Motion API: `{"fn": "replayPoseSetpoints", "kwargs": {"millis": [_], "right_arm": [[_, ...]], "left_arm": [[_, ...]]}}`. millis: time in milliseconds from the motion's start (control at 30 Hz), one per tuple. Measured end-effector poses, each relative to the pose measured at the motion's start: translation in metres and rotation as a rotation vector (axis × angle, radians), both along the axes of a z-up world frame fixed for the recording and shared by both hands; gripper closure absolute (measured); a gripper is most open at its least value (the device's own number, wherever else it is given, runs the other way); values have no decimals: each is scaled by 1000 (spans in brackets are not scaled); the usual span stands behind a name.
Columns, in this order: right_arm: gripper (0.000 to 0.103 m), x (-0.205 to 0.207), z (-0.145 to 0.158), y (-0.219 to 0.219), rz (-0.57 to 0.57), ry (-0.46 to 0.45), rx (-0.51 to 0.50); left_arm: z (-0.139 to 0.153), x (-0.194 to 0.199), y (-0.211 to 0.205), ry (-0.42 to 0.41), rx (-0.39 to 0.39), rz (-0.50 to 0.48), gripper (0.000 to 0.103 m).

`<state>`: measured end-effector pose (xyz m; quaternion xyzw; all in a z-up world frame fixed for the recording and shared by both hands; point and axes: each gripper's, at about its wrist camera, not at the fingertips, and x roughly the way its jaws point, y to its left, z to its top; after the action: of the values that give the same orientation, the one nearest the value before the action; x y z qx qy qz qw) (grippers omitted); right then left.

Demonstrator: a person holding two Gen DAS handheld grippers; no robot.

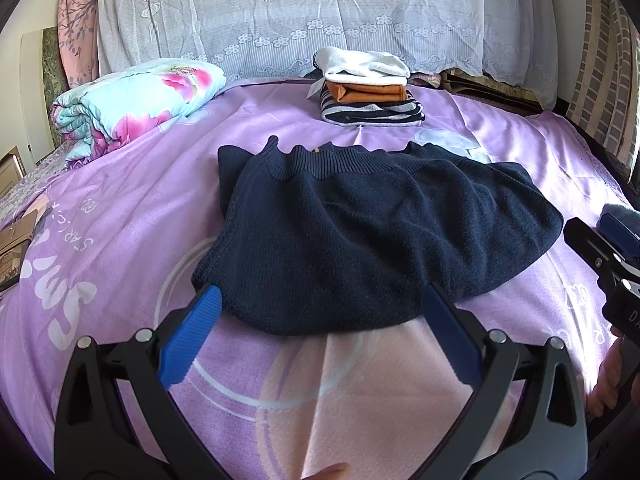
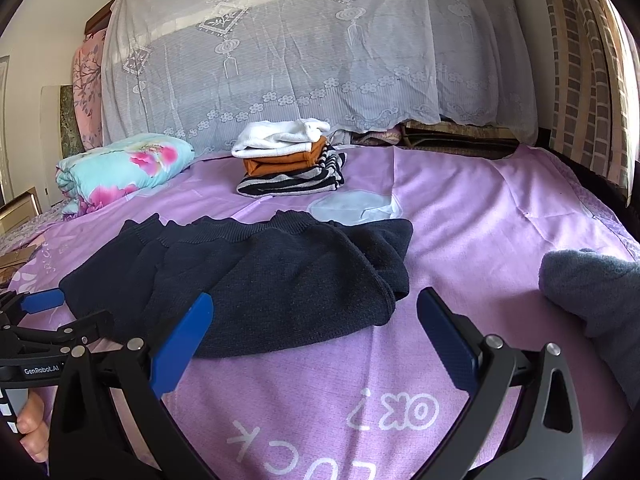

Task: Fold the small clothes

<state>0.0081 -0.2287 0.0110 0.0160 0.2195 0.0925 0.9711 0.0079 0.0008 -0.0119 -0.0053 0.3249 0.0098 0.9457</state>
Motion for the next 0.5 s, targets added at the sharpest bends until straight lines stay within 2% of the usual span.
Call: {"fn": "replayPoseSetpoints", "kwargs": {"millis": [500], "right_arm": [[1,1,0,-1,0,2,4]], "left_arm": [[-6,-1,1,7,4,1,2]]}}
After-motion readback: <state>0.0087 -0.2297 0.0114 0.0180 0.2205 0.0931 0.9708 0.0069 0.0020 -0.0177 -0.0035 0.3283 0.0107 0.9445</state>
